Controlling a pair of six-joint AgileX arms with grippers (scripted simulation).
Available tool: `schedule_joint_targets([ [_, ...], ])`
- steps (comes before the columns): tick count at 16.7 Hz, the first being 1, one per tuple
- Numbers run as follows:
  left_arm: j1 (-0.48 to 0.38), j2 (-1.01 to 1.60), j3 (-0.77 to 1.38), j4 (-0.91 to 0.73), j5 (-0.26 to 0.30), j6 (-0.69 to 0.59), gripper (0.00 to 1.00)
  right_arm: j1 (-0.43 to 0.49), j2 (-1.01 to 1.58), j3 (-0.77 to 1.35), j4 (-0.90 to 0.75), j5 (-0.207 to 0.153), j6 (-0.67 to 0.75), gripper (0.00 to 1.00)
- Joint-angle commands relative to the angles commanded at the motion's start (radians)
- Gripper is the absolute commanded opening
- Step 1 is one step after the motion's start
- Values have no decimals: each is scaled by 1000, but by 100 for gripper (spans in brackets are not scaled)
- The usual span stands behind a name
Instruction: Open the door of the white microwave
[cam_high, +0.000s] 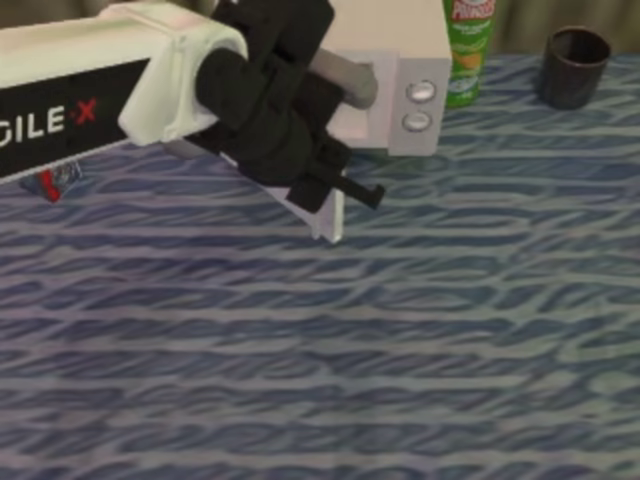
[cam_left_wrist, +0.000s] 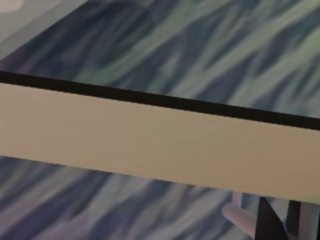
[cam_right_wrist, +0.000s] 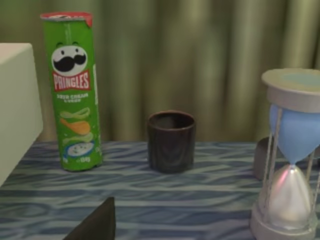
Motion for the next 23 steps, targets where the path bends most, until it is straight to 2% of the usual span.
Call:
schedule_joint_targets([
  [20,0,0,0,0,0,0,0,0,0,0,0,0,0,100],
  [23,1,-7,-8,2,15,13,0,0,0,0,0,0,0,100],
])
